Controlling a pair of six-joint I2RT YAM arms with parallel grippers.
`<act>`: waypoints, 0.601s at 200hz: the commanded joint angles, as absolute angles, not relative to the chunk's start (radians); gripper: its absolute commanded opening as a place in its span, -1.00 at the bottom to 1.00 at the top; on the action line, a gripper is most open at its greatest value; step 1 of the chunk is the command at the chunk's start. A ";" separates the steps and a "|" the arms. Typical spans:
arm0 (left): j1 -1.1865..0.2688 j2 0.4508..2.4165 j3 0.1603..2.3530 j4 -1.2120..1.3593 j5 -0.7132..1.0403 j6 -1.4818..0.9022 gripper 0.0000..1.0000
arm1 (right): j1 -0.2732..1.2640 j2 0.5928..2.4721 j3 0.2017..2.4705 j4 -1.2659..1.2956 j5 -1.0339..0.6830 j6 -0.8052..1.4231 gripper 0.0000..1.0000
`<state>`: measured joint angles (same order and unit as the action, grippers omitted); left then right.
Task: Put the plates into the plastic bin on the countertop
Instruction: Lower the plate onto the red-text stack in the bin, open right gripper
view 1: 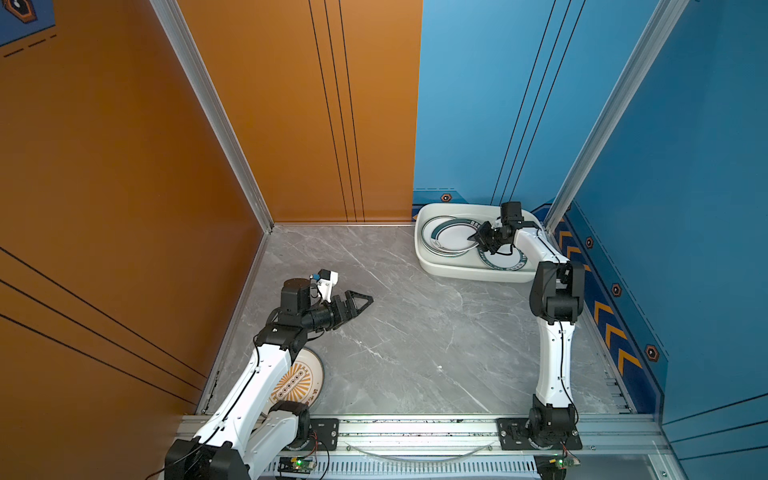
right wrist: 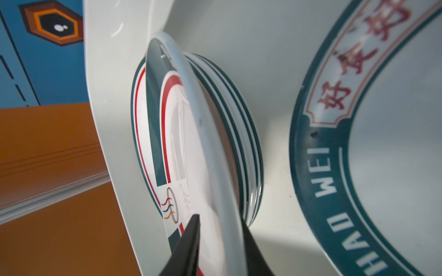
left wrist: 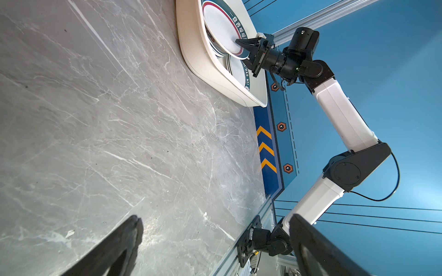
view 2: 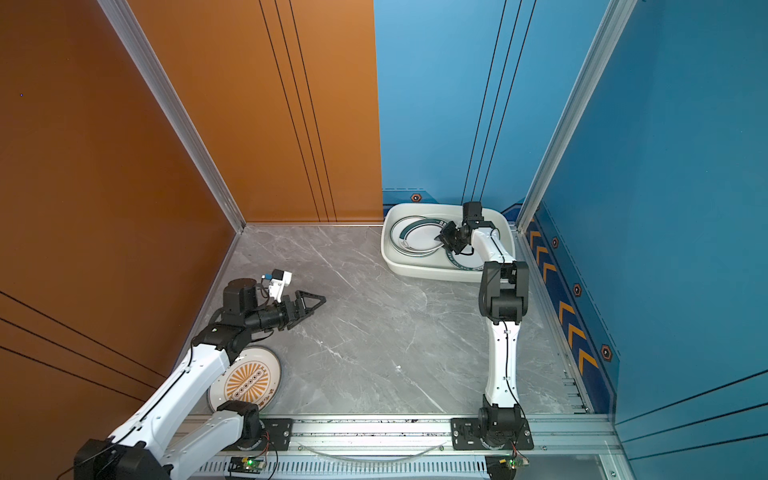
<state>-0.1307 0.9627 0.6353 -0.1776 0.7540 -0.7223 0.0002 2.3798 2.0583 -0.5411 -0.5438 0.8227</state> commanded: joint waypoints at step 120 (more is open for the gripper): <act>-0.111 0.933 0.614 -0.234 0.790 -0.695 0.96 | 0.112 2.429 2.317 -0.886 -0.227 0.567 -0.05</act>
